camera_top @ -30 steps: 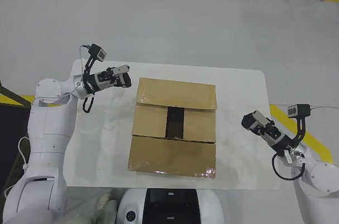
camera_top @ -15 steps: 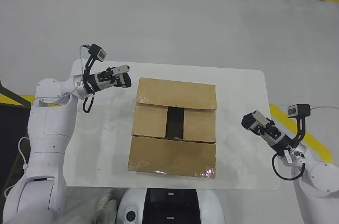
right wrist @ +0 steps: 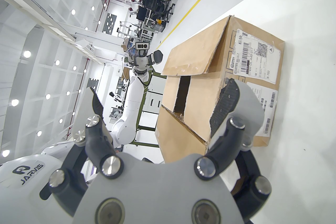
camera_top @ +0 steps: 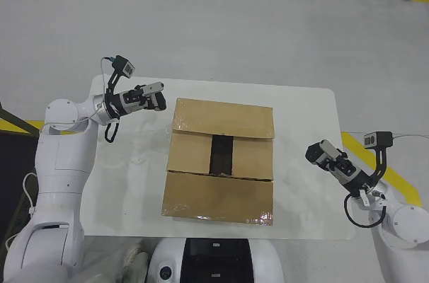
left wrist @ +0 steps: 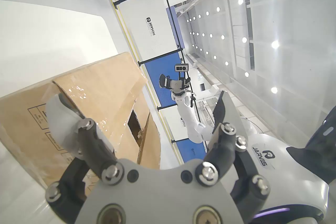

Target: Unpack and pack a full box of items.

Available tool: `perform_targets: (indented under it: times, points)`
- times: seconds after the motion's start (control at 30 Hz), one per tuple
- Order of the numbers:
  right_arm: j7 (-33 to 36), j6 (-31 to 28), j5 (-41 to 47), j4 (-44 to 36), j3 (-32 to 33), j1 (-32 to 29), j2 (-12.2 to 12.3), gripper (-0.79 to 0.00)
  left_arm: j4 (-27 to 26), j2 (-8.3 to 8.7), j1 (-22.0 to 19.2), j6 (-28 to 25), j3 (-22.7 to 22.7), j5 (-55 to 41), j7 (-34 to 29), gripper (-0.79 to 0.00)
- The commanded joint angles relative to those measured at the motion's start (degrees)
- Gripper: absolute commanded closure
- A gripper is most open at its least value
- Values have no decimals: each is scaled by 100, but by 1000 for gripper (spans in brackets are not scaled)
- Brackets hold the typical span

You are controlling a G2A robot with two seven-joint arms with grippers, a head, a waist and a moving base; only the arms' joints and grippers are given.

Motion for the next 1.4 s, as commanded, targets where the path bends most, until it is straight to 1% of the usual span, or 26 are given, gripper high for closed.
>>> perform_targets:
  times: [0.0, 0.5, 0.57, 0.73, 0.9, 1.0, 1.2, 1.37]
  points:
    - [0, 0, 0, 0, 0, 0, 0, -785, 0, 0, 0, 0, 0, 0, 0, -785]
    - [0, 0, 0, 0, 0, 0, 0, -785, 0, 0, 0, 0, 0, 0, 0, -785]
    - [0, 0, 0, 0, 0, 0, 0, -785, -158, -6, 80, 7, 38, -44, 129, -785]
    - [0, 0, 0, 0, 0, 0, 0, -785, -576, 15, 186, 125, 126, -243, -56, -785]
    - [0, 0, 0, 0, 0, 0, 0, -785, -882, -12, 186, 447, 509, -532, -388, -785]
    - [0, 0, 0, 0, 0, 0, 0, -785, -947, -44, 169, 560, 775, -776, -609, -785]
    - [0, 0, 0, 0, 0, 0, 0, -785, -825, -78, 167, 672, 1135, -978, -831, -785]
    - [0, 0, 0, 0, 0, 0, 0, -785, -761, -64, 257, 711, 1224, -1077, -992, -785]
